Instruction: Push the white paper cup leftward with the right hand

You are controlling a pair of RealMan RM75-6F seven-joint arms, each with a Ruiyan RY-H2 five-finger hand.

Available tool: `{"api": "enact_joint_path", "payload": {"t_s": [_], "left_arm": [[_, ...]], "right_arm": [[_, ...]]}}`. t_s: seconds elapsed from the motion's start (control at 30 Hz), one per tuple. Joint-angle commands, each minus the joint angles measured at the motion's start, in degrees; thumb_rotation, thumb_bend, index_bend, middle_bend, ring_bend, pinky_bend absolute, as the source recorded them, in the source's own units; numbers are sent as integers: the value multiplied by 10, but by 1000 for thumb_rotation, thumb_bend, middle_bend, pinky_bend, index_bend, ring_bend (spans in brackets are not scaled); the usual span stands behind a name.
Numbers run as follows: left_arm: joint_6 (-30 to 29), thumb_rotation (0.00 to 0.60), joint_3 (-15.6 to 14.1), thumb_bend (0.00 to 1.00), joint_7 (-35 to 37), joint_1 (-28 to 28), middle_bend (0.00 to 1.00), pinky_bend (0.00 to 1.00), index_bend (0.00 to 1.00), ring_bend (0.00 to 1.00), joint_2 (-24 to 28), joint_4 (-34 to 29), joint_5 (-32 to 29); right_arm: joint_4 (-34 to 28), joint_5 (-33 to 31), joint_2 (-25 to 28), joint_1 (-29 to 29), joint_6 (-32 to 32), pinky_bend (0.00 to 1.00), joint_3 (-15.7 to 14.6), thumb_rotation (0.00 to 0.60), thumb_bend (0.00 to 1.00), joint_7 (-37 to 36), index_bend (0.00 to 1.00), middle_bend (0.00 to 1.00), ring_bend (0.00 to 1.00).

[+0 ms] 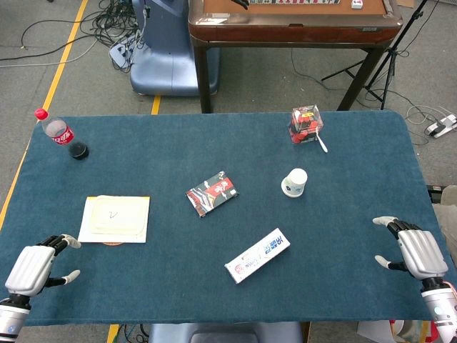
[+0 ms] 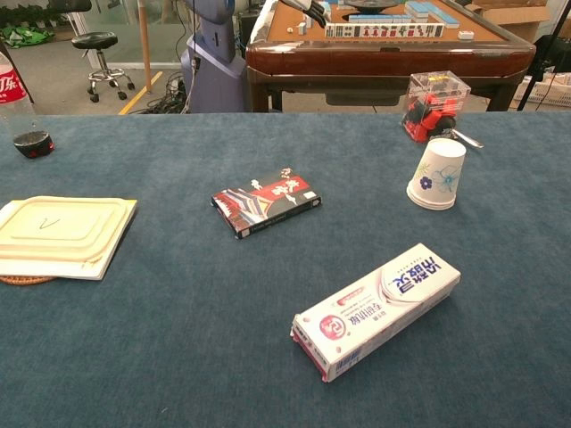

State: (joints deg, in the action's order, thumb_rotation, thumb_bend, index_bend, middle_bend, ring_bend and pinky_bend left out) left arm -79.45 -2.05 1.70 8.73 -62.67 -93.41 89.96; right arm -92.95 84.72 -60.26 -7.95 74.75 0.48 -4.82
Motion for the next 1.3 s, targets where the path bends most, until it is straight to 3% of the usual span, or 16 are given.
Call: {"api": "enact_joint_path", "payload": {"t_s": [0.03,0.2,0.27,0.33,0.4,0.63,0.7,0.83,0.93,1.3], "left_arm": [[-7,600,3,173,-1,-3,382,526,415,344,-1,3,0],[-22,600,6,173,5,-10,385,502,402,342,-4,9,-3],[-29,600,9,174,13,-12,385,463,337,340,-5,11,-4],[-36,600,12,174,21,-15,385,445,204,339,-6,14,-4],[-40,600,13,174,29,-16,384,445,152,339,-8,16,-4],[-36,600,12,173,48,-16,384,445,142,340,0,15,-5],[-38,600,14,174,54,-17,384,445,143,340,3,11,-7],[-37,600,15,174,60,-17,385,445,143,340,7,8,-6],[-34,600,14,173,61,-15,387,445,144,340,7,7,-6],[-26,600,14,174,64,-14,403,445,151,343,9,4,-9]], "right_arm": [[-1,4,0,-1,0,397,-1,600,0,1,287,288,324],[2,9,-7,-7,-6,397,-1,600,0,-3,287,288,321],[6,8,-11,-9,-10,397,0,600,0,-7,287,288,300],[7,5,-10,-11,-18,397,-1,600,0,-18,287,288,276],[7,1,-9,-14,-25,388,0,600,0,-30,287,283,254],[1,-33,-18,-31,-45,364,23,600,26,-36,229,221,189],[-11,-54,-13,-46,-71,364,33,600,175,-36,229,219,189],[-29,-95,-9,-77,-116,363,56,600,594,-23,229,207,189],[-35,-123,-9,-95,-141,364,70,600,757,-18,223,200,189],[22,-226,-49,-163,-243,363,116,600,944,-53,125,177,179]]}}
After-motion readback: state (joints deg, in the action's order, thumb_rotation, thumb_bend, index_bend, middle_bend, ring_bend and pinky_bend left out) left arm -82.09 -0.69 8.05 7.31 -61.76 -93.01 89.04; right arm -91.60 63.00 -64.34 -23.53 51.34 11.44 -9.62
